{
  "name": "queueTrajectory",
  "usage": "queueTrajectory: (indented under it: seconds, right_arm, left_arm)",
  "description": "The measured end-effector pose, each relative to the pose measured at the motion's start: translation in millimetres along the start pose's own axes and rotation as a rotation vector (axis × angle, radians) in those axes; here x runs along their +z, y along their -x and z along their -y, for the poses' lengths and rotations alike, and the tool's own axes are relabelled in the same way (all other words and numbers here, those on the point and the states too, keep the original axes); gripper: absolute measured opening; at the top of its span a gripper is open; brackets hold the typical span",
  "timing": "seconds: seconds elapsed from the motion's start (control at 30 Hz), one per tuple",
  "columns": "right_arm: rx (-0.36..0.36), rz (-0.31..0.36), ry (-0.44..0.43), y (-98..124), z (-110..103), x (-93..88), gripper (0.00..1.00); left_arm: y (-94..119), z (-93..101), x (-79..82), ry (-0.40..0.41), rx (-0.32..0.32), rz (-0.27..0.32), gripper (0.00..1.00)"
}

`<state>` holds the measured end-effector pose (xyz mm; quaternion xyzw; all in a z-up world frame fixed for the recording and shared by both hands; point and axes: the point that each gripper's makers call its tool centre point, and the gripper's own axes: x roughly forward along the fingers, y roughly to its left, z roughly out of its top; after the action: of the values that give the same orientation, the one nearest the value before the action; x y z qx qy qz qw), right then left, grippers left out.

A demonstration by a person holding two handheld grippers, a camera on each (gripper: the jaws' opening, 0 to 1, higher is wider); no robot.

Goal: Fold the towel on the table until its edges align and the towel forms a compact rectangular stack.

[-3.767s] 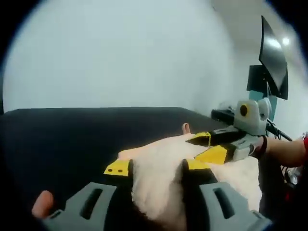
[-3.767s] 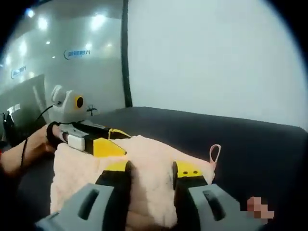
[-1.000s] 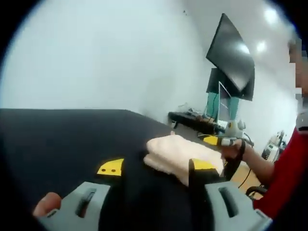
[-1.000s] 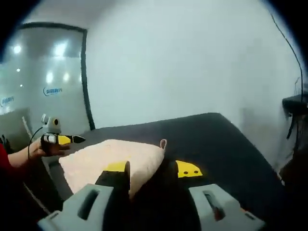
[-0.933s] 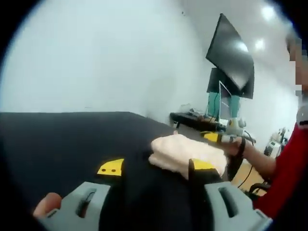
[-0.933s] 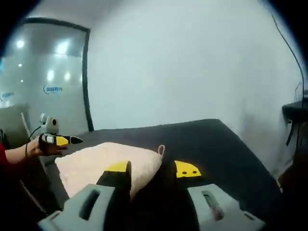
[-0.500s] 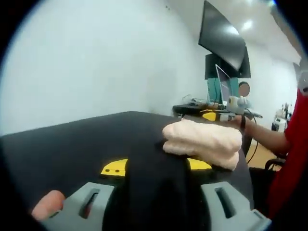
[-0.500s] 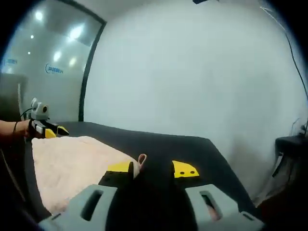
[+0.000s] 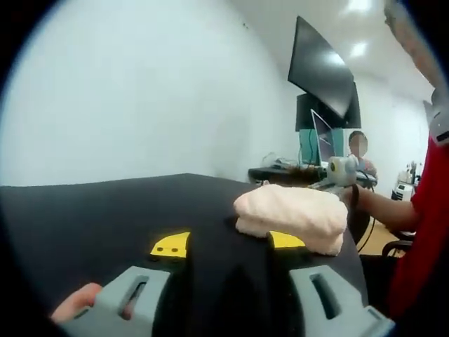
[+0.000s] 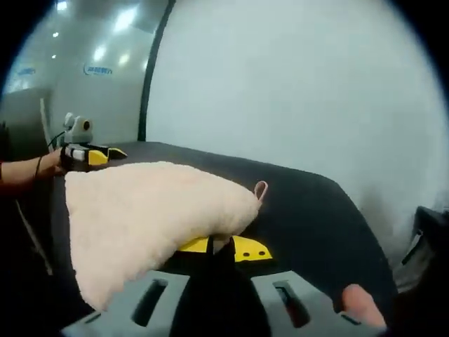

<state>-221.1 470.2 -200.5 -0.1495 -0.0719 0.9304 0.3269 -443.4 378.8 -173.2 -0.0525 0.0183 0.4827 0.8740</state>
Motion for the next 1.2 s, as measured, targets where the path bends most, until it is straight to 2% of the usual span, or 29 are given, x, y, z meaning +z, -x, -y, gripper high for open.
queueTrajectory:
  seconds: [0.03, 0.13, 0.17, 0.23, 0.3, 0.33, 0.37, 0.43, 0.53, 0.57, 0.6, 0.67, 0.83, 0.9, 1.03, 1.2]
  right_arm:
    - [0.007, 0.007, -0.022, 1.1, 1.2, -0.3, 0.1]
    - [-0.018, 0.025, -0.054, 9.7, 24.7, -2.0, 0.27]
    - [-0.019, 0.036, -0.057, 10.2, 32.2, -2.8, 0.3]
    - [-0.007, 0.106, -0.17, 19.1, 43.5, 5.4, 0.31]
    - [0.04, 0.229, -0.283, 32.0, 54.3, 22.8, 0.3]
    - [0.029, 0.27, -0.325, 38.7, 58.2, 26.6, 0.31]
    - [0.016, 0.292, -0.316, 42.7, 60.6, 26.9, 0.31]
    - [0.021, 0.289, -0.288, 44.8, 50.5, 22.3, 0.31]
    - [0.064, 0.241, -0.259, 39.9, 37.6, 9.5, 0.34]
    - [0.066, 0.249, -0.243, 40.9, 35.8, 11.6, 0.34]
    - [0.056, 0.274, -0.239, 43.5, 39.4, 16.3, 0.34]
    - [0.073, 0.302, -0.265, 45.1, 39.7, 21.9, 0.35]
    - [0.073, 0.298, -0.234, 41.4, 30.8, 22.6, 0.36]
    - [0.075, 0.301, -0.237, 42.8, 33.3, 21.5, 0.36]
    - [0.09, 0.319, -0.225, 42.8, 31.0, 23.3, 0.36]
    - [0.102, 0.324, -0.222, 42.6, 27.4, 24.4, 0.36]
  left_arm:
    - [0.3, 0.2, 0.4, 0.001, 0.001, 0.002, 0.39]
    - [0.8, -0.6, 0.6, 0.002, 0.004, 0.004, 0.39]
    - [0.8, -0.3, 0.3, 0.0, 0.006, 0.004, 0.39]
    - [2.2, -11.1, -0.7, 0.0, 0.009, 0.001, 0.39]
    - [2.0, -14.3, -2.6, -0.003, 0.009, -0.005, 0.38]
    - [2.4, -18.1, -3.1, -0.005, 0.008, -0.006, 0.38]
    - [2.6, -18.9, -3.2, -0.006, 0.005, -0.006, 0.38]
    - [3.7, -19.0, -2.4, -0.006, -0.005, -0.001, 0.38]
    - [4.2, -15.2, 0.4, 0.003, -0.008, 0.014, 0.39]
    - [4.4, -15.9, 0.8, 0.005, -0.006, 0.017, 0.39]
    - [3.0, -7.4, 1.4, 0.005, -0.004, 0.018, 0.4]
    - [4.1, -13.4, 2.7, 0.009, 0.004, 0.026, 0.41]
    - [5.5, -12.5, 6.0, 0.004, 0.029, 0.042, 0.41]
    - [6.2, -15.5, 6.4, 0.0, 0.035, 0.045, 0.41]
    - [8.1, -12.5, 11.5, 0.012, 0.023, 0.071, 0.41]
    - [10.6, -21.6, 14.7, 0.034, 0.022, 0.097, 0.41]
